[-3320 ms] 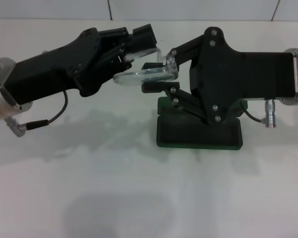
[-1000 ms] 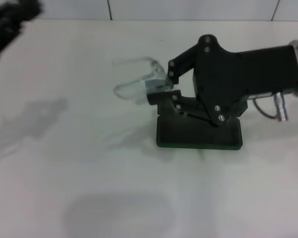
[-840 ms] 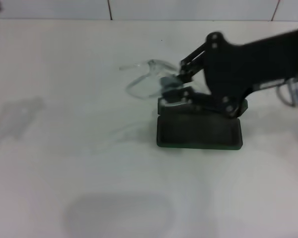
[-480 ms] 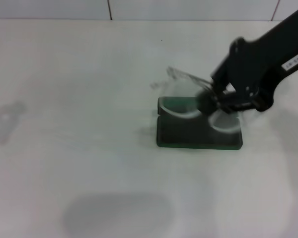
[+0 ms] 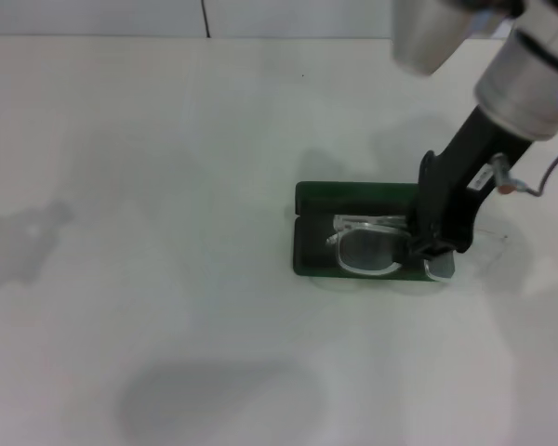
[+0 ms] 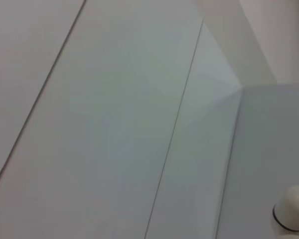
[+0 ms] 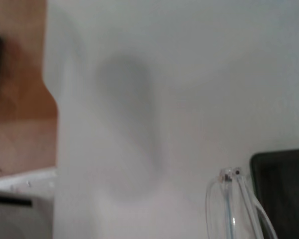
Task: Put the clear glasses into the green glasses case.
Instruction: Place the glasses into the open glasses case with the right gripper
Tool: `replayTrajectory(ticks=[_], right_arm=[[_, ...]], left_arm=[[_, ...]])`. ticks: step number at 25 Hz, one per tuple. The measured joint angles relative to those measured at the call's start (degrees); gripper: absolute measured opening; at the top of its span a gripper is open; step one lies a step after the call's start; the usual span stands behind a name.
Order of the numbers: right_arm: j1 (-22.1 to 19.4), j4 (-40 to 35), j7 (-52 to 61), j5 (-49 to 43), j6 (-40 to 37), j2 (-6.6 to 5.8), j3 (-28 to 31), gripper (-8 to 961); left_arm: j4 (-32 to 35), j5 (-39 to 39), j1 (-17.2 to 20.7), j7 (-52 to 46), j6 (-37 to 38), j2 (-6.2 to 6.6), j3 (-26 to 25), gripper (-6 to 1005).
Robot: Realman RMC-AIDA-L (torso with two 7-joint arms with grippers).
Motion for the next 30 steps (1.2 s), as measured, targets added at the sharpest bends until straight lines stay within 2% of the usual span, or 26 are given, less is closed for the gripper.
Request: replayTrajectory(ticks=[8,13,30], right_arm=[[5.54,10.70,-0.83,-0.93,9.49,0.38,-8.05,115],[9.44,17.65,-0.78,-1.31,13.27,0.57,-9.59,114],[9.64,22.88,0.74,-0.85,19.28,0.64,-12.74,114]], left_arm=[[-0.06,1.47,0.61,0.90,-0.01,-0.37,-0.04,131],[-0.21,2.45,0.69,0.93,-0.03,-0.41,-0.04,131],[-1.21,4.17,1.16,1.80,-0.07,-0.36,0.01,131]])
